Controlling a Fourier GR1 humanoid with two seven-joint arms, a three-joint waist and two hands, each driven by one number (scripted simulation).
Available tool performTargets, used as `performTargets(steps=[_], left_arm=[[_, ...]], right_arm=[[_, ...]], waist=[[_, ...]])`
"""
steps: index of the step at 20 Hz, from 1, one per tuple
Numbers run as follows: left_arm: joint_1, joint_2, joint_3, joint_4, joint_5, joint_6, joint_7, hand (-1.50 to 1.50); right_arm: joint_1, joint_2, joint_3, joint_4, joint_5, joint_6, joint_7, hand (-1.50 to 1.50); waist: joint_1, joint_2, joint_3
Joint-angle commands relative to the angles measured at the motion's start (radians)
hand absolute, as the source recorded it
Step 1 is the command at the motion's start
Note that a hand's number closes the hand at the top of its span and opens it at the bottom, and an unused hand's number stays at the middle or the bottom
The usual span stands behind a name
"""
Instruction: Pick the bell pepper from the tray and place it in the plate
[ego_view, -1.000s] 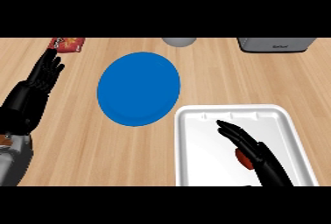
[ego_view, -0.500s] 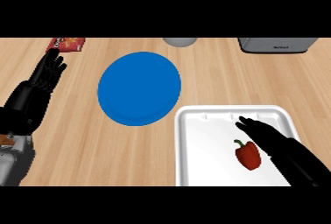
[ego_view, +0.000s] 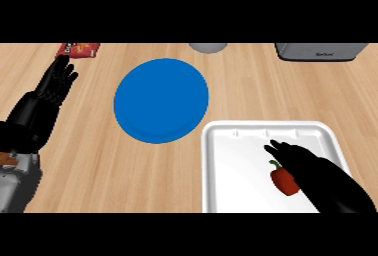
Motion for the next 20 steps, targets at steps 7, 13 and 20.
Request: performTargets(steps=[7,13,20], left_arm=[[0.005,-0.031,0.050,-0.010,-0.015,-0.053,0.013,0.00],[-0.015,-0.077,0.050,-0.030,-0.077,-0.032,0.066,0.00],[-0.011,-0.085,0.111,0.025,-0.078,-0.113,0.011,0.00]], right_arm=[[-0.061,0.136,0.018,0.217,0.190,0.056,0.028,-1.50],[-0.003,0.100,-0.101,0.257,0.212,0.081,-0.098,-1.50],[0.009,0.223,-0.058,0.343,0.317,0.102,-0.112,-1.50]], waist=[[-0.001,0.001,0.002],[-0.006,0.000,0.002],[-0.005,0.000,0.002]])
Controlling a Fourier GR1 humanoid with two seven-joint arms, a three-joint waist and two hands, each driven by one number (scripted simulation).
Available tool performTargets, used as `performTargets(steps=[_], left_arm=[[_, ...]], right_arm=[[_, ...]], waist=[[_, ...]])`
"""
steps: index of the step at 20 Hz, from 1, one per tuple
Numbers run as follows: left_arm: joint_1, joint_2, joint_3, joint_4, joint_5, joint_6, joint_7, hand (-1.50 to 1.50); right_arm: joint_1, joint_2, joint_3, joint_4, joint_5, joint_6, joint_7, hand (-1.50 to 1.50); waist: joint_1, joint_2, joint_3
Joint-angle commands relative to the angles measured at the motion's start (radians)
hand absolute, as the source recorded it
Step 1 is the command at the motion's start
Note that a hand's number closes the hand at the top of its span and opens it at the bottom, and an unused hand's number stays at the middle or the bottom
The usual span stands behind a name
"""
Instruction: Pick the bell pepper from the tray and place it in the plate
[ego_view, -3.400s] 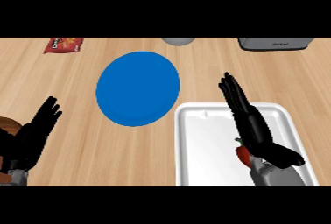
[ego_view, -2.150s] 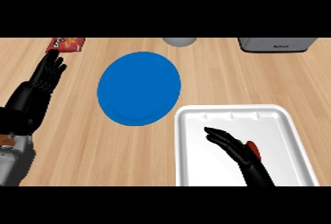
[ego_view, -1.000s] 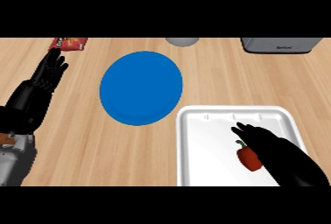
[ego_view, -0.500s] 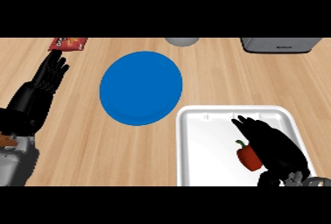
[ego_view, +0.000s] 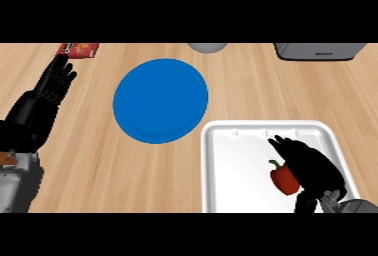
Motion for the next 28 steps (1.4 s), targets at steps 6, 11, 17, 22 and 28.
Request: performTargets(steps=[6,11,17,22,28], left_arm=[[-0.052,-0.041,0.045,0.031,-0.023,-0.034,0.025,0.00],[-0.035,-0.065,0.036,0.023,-0.074,-0.030,0.017,0.00],[-0.049,-0.060,0.041,0.010,-0.055,-0.038,0.038,0.00],[-0.052,-0.088,-0.016,0.005,-0.061,-0.067,-0.016,0.00],[-0.098,-0.097,-0.025,-0.004,-0.067,-0.056,0.007,0.00]], right_arm=[[0.013,0.073,-0.026,0.163,0.138,-0.025,-0.108,-1.50],[-0.009,0.104,-0.035,0.234,0.214,-0.028,-0.134,-1.50],[-0.084,0.116,-0.062,0.286,0.280,-0.295,-0.279,1.50],[-0.426,-0.001,-0.228,0.609,0.175,-0.226,-0.511,1.50],[-0.573,-0.082,-0.295,0.821,0.178,-0.360,-0.753,1.50]], waist=[[-0.001,0.000,0.000],[-0.001,0.000,0.000],[0.003,0.001,0.001],[0.107,0.044,0.004],[0.125,0.049,0.008]])
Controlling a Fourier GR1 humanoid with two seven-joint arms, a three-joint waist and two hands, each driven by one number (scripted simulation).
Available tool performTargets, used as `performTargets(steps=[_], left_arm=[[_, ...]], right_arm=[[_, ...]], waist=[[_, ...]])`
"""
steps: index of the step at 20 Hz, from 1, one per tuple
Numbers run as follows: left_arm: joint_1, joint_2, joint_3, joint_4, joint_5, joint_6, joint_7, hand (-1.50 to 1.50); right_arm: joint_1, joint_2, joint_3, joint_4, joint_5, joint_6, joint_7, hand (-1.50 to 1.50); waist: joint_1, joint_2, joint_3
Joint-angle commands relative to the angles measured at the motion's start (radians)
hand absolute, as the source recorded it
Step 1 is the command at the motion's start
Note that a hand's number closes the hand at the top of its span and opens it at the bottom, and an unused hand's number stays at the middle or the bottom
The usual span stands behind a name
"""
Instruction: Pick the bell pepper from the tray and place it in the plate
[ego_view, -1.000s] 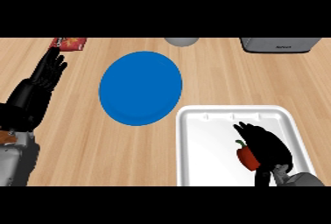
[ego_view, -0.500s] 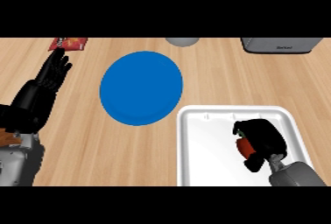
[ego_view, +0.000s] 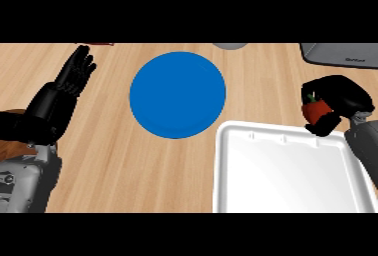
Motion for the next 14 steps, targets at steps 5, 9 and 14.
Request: performTargets(steps=[5,9,14], left_arm=[[-0.022,-0.029,-0.026,0.033,-0.020,0.010,-0.004,0.00],[-0.012,-0.007,0.010,0.047,-0.012,0.005,-0.014,0.00],[-0.015,0.016,0.030,0.038,0.002,-0.009,0.016,0.00]], right_arm=[[-0.251,0.018,-0.091,0.294,-0.064,-0.101,-0.318,1.50],[-0.310,0.034,-0.140,0.356,-0.138,-0.111,-0.530,1.50],[-0.442,0.100,-0.223,0.437,-0.274,0.035,-0.644,1.50]], waist=[[0.000,-0.002,-0.002],[-0.023,-0.011,-0.003],[-0.030,-0.020,-0.004]])
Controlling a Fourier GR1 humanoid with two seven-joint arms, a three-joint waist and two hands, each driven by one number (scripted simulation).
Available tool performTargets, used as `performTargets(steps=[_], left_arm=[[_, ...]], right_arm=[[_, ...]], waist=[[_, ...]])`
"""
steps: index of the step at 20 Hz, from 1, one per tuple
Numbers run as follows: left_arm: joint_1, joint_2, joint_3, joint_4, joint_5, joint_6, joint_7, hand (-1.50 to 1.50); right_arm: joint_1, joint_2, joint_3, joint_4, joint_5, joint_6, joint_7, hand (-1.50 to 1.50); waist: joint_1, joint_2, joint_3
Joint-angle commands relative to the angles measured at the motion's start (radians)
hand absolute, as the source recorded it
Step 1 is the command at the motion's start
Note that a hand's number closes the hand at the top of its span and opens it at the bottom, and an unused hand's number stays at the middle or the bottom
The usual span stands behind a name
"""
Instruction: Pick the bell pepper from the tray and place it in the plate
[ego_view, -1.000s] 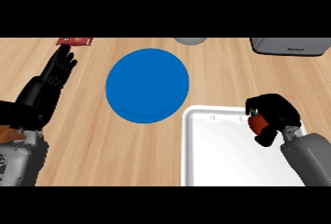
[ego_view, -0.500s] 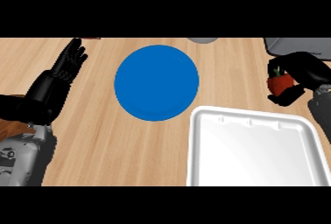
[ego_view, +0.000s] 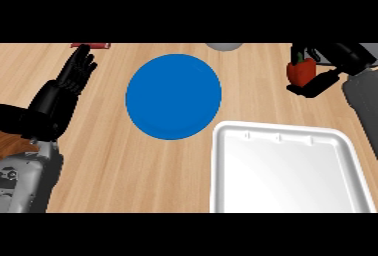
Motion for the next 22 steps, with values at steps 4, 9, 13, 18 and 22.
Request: performTargets(steps=[4,9,13,18,22], left_arm=[[0.009,0.004,0.032,0.018,0.012,-0.004,-0.004,0.00],[0.020,0.030,0.062,0.055,0.010,-0.039,-0.058,0.00],[0.068,0.019,0.053,-0.010,-0.013,-0.015,-0.029,0.00],[0.061,0.009,0.049,-0.029,-0.013,-0.010,0.005,0.00],[0.022,-0.006,0.044,0.032,-0.032,-0.005,-0.015,0.00]], right_arm=[[-0.172,0.121,-0.046,0.123,-0.089,0.123,-0.108,1.50],[-0.251,0.173,-0.044,0.195,-0.075,0.150,-0.134,1.50],[-0.295,0.282,-0.033,0.212,-0.060,0.119,-0.048,1.50],[-0.360,0.412,-0.035,0.256,-0.059,0.093,0.047,1.50],[-0.405,0.505,-0.046,0.309,-0.054,0.028,0.103,1.50]], waist=[[-0.037,-0.015,-0.003],[-0.052,-0.016,-0.004],[-0.051,-0.020,-0.004],[-0.048,-0.019,-0.004],[-0.049,-0.015,-0.004]])
